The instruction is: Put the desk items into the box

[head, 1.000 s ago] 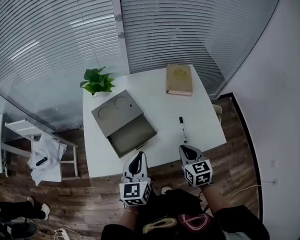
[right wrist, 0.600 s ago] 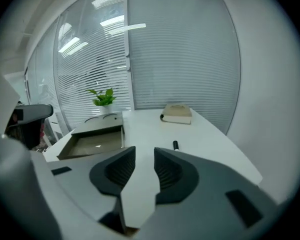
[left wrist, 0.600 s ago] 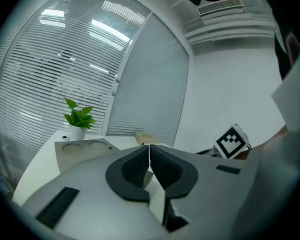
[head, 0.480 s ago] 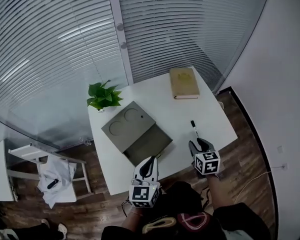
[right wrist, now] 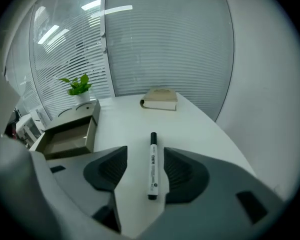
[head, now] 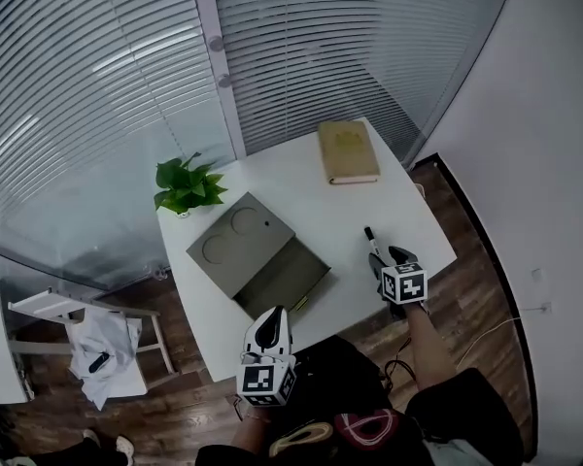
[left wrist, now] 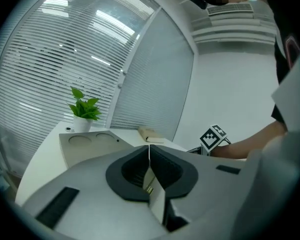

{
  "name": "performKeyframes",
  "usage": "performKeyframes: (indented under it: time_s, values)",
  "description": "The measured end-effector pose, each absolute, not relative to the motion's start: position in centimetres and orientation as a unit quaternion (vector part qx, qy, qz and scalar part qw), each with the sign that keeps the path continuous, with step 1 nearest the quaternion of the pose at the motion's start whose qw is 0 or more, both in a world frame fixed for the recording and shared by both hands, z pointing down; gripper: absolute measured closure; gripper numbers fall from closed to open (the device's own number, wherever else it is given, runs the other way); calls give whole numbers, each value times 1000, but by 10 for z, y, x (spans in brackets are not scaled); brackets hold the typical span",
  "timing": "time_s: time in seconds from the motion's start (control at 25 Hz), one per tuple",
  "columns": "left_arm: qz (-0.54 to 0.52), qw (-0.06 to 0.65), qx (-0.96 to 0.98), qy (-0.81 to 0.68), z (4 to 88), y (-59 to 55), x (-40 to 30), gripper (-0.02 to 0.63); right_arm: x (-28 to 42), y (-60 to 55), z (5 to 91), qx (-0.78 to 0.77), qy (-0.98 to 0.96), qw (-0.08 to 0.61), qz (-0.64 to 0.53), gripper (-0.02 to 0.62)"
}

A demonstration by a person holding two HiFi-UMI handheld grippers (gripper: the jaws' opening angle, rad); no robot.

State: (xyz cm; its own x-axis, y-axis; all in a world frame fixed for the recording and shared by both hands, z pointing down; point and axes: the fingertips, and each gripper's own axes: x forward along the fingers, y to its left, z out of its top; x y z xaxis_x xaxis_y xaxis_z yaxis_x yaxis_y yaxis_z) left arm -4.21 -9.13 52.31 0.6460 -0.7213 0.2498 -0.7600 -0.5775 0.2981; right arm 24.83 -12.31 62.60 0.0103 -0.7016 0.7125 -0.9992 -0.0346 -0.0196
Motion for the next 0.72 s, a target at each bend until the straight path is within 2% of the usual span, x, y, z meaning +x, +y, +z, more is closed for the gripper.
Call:
performKeyframes:
  time_s: [0.44,0.72]
  values:
    - [44,193,874,-443,517,-110,-33,584,267,-139,663,613,-642,321,330,368]
    - [49,200,868,-451,523,-118,-29,584,270,-141,682,604,-639,324,349,393]
